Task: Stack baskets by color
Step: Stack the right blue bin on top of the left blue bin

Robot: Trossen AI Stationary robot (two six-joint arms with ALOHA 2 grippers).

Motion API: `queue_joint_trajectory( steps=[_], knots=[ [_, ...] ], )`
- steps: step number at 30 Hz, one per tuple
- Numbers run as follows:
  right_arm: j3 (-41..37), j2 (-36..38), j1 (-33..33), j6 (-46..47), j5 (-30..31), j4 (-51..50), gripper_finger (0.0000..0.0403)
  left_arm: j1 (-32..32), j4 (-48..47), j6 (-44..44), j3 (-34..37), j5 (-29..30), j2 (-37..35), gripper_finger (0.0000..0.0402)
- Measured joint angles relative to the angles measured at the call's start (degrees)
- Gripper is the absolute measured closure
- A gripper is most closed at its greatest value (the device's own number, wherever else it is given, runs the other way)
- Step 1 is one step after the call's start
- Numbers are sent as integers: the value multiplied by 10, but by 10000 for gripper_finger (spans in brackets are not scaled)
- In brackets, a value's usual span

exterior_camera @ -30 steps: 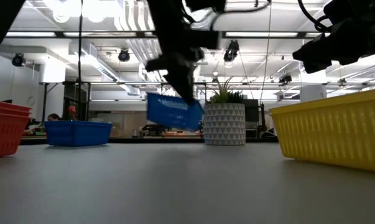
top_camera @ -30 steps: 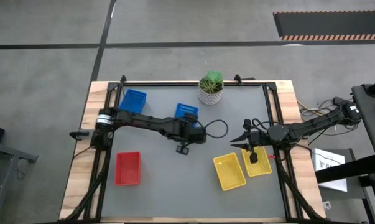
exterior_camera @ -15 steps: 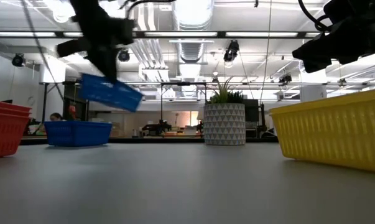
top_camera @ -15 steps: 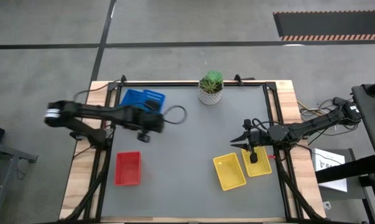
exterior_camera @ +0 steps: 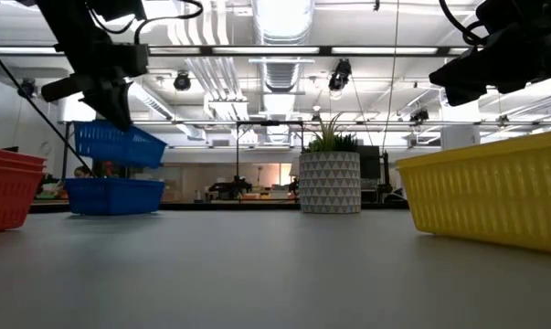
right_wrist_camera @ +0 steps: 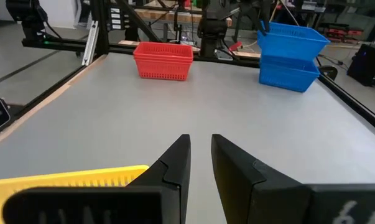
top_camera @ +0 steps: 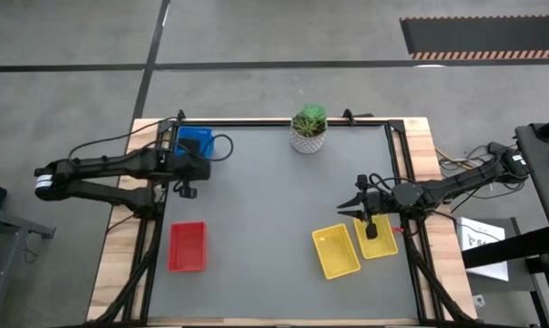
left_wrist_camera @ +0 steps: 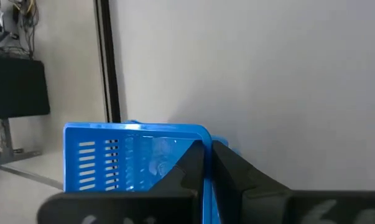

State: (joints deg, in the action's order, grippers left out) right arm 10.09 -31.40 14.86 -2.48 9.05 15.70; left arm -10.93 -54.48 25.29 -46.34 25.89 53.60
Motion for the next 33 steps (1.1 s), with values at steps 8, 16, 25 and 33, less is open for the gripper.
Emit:
queue_joint_trajectory(
  steps=[8, 16, 25, 33],
  knots=[
    [0, 0, 0, 0, 0, 0, 346, -44, -12, 71, 19, 1, 16, 401],
    [0, 0, 0, -1, 0, 0, 346, -60, -11, 105, 19, -1, 61, 401],
    [0, 0, 0, 0, 0, 0, 346, -60, 11, 110, 19, -29, 104, 401],
    [0, 0, 0, 4, 0, -4, 346, -60, 35, 93, 19, -17, 126, 345]
  ],
)
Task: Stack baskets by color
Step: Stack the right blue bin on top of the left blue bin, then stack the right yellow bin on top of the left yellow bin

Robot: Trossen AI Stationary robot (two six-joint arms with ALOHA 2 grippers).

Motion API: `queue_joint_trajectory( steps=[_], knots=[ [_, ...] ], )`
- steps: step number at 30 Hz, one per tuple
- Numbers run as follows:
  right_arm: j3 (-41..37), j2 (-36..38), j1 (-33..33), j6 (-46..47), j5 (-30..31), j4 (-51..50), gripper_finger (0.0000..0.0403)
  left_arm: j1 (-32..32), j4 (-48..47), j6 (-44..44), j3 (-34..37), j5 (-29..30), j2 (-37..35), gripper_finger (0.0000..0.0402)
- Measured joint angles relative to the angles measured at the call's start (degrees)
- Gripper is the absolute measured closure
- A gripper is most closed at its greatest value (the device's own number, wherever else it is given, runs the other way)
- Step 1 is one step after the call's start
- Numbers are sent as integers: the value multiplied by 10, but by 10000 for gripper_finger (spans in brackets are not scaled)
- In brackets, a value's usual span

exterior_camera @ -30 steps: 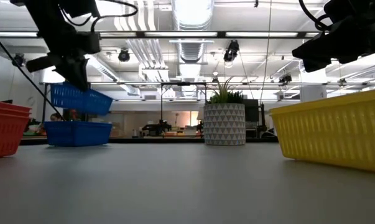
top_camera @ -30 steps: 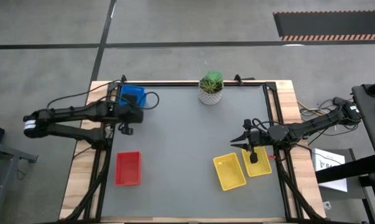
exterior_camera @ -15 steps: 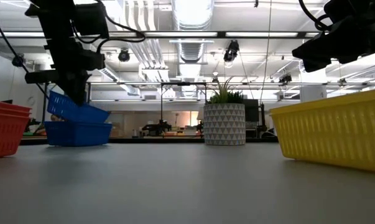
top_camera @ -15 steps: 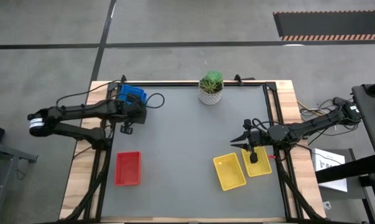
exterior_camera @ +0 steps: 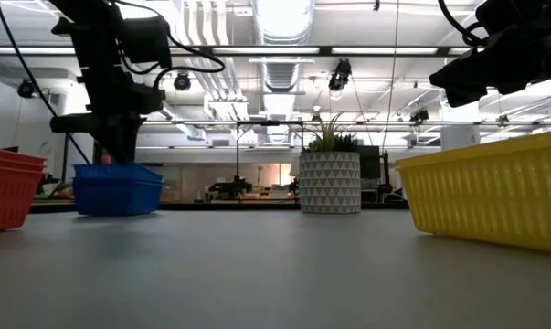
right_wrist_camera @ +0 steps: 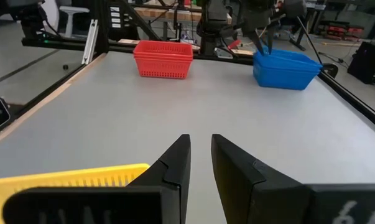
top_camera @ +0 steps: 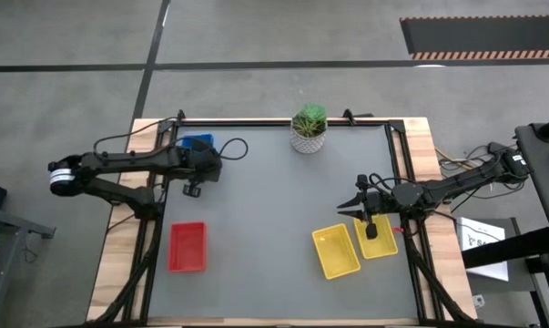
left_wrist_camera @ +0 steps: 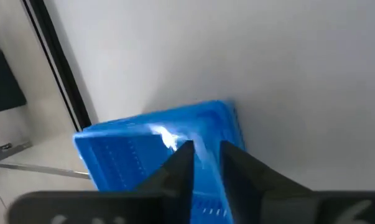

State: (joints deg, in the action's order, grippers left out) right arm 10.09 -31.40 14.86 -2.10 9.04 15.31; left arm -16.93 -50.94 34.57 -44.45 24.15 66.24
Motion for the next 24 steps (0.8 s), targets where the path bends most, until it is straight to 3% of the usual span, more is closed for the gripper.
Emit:
queue_joint_trajectory(
  steps=[6, 13, 16, 24],
  knots=[
    [0, 0, 0, 2, 0, 0, 346, 6, -11, -35, -10, 23, -18, 295],
    [0, 0, 0, 1, 0, 0, 346, 60, 24, -283, -35, 46, -51, 288],
    [0, 0, 0, 1, 0, -1, 346, 116, 122, -338, -5, 49, -60, 289],
    [0, -3, 0, 5, 0, -1, 346, 262, 504, -342, 83, 78, -26, 302]
  ],
)
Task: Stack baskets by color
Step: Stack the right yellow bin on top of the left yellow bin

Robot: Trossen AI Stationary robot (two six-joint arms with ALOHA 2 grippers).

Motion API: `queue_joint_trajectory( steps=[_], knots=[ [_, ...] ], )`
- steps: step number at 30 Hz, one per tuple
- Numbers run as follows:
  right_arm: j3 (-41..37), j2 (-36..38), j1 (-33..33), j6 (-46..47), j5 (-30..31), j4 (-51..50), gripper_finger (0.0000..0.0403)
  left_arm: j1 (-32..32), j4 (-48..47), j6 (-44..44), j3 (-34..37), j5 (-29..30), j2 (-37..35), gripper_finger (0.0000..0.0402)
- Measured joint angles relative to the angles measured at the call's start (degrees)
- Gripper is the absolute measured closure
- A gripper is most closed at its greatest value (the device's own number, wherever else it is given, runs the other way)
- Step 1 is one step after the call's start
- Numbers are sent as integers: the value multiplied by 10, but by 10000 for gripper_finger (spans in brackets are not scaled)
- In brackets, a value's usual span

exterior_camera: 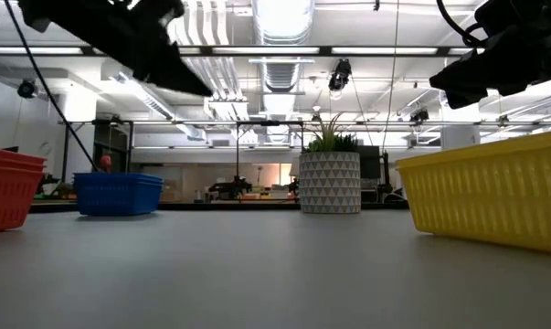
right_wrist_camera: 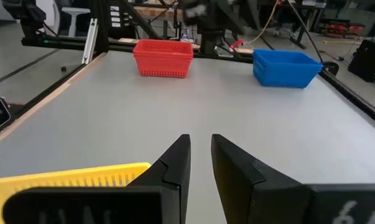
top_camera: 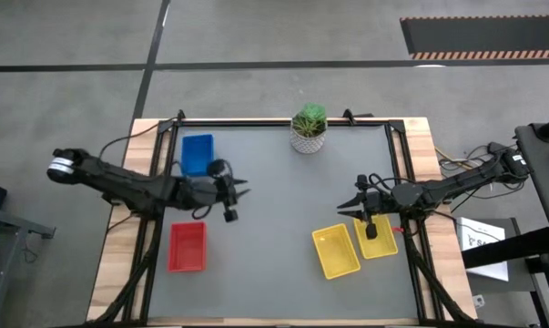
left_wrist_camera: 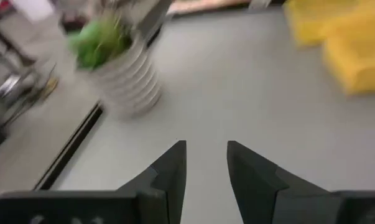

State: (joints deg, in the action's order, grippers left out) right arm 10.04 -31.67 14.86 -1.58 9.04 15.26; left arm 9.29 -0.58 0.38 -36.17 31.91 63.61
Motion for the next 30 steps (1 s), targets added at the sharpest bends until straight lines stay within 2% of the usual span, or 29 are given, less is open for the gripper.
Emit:
queue_joint_trajectory(
  steps=[5, 13, 18, 24, 30],
  knots=[
    [0, -11, 0, 4, 0, 3, 346, 47, 153, 1, 11, 1, 49, 302],
    [0, -21, 0, 32, 0, 9, 346, 70, 334, 20, 11, 0, 154, 302],
    [0, -22, 7, 68, 0, 29, 346, 72, 360, 21, 11, -1, 189, 302],
    [38, -22, 60, 125, 0, 16, 354, 72, 361, 64, 3, -1, 182, 302],
    [150, -47, 138, 213, -1, -171, 371, 72, 363, 92, -5, -1, 173, 302]
  ],
)
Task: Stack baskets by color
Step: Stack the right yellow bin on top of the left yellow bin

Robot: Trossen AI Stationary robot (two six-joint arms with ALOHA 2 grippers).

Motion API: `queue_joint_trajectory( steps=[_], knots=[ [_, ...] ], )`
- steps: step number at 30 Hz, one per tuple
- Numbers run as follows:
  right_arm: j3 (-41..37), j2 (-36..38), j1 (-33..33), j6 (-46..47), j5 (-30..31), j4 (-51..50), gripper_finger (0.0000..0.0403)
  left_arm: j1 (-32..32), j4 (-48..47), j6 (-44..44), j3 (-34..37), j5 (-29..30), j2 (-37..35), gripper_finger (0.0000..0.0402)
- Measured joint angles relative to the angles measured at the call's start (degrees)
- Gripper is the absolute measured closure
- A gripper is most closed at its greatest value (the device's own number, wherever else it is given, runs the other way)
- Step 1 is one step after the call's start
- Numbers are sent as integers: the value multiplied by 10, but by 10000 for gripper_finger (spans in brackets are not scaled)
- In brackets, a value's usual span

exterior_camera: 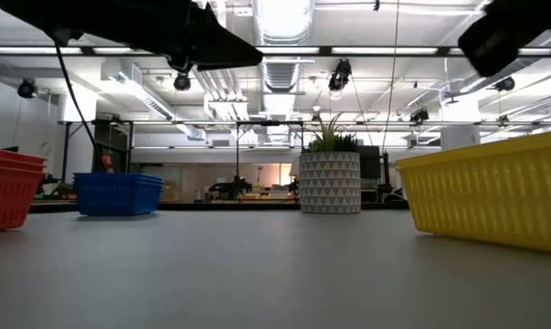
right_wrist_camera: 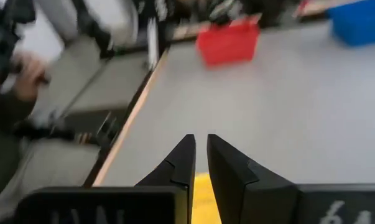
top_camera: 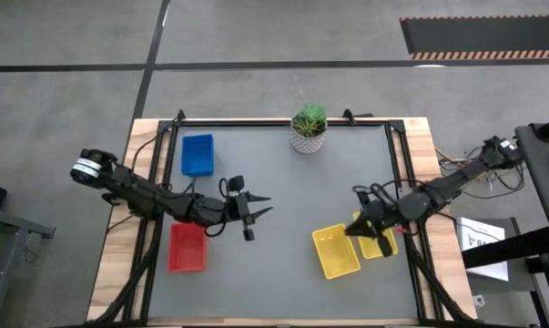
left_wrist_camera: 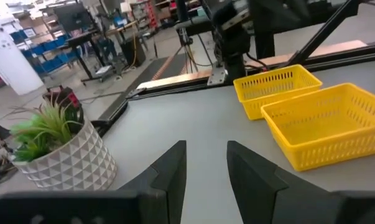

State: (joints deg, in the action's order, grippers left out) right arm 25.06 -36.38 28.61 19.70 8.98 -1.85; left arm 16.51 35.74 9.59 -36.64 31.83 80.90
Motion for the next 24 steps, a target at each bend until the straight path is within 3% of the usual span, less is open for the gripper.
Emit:
queue_joint_trajectory(
  steps=[7, 12, 20, 24],
  knots=[
    [139, -97, 79, 124, 20, -278, 391, 0, -3, 0, 2, 0, 0, 302],
    [191, -168, 126, 214, 21, -417, 394, 0, -2, 0, 1, 0, 0, 302],
    [192, -205, 212, 308, 19, -454, 394, 0, -2, -1, 0, 0, 0, 302],
    [193, -214, 239, 363, -27, -455, 382, 0, -2, -2, 0, 0, 0, 302]
  ],
)
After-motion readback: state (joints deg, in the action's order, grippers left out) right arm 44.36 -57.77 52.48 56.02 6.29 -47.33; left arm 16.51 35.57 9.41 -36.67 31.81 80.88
